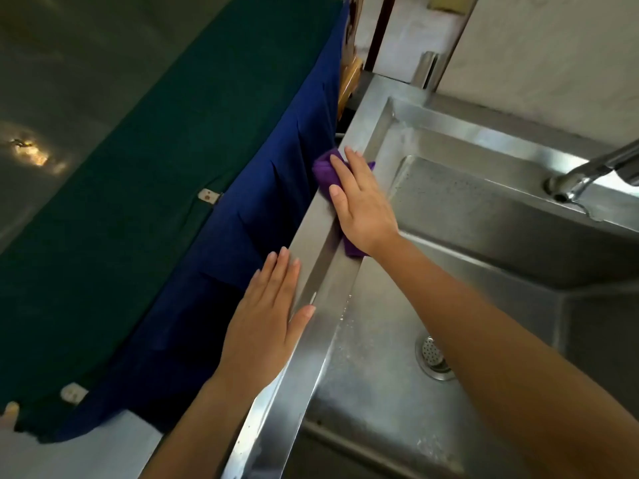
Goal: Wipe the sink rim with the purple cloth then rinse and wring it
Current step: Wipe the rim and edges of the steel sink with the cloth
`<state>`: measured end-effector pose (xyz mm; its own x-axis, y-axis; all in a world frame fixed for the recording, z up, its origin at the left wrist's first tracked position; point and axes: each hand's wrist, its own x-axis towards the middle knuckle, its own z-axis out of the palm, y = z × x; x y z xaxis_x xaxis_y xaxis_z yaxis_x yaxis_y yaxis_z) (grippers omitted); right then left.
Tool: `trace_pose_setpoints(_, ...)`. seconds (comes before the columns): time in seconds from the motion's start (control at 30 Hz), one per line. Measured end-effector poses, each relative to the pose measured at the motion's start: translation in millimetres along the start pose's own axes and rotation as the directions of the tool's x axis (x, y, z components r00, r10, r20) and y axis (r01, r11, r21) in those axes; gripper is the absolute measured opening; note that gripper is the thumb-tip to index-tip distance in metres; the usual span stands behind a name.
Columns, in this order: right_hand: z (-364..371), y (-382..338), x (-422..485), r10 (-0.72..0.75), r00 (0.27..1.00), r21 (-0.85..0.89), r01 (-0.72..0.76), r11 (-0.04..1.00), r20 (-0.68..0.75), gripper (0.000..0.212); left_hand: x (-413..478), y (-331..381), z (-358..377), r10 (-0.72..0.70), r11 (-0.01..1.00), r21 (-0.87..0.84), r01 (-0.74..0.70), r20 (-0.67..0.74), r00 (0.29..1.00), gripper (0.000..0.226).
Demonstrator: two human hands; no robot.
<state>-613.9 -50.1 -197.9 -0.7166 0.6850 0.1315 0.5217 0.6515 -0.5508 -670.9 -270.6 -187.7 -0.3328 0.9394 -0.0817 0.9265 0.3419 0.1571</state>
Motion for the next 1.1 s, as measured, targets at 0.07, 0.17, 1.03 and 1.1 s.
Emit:
trace_pose_setpoints(0.07,4,-9,-14,-0.001,1.000,0.018,0.001,1.000,0.022,0.050,-19,-1,1,-0.023,1.000,-0.017,0.023,0.007,1.000,0.067)
trace_pose_setpoints(0.17,10,-28,-43,-0.012,0.998,0.022,0.011,1.000,0.056,0.054,-44,0,3,-0.040,0.999,0.001,0.040,0.011,0.999,0.068)
trace_pose_setpoints(1.03,62,-161,-249,-0.091,0.981,-0.019,0.096,0.995,0.171,0.053,-265,9,28,-0.267,0.963,-0.037,0.265,-0.061,0.962,0.071)
trace_pose_setpoints(1.1,64,-164,-257,-0.121,0.976,-0.024,0.127,0.992,0.178,0.054,-273,12,33,-0.304,0.952,-0.059,0.300,-0.085,0.949,0.070)
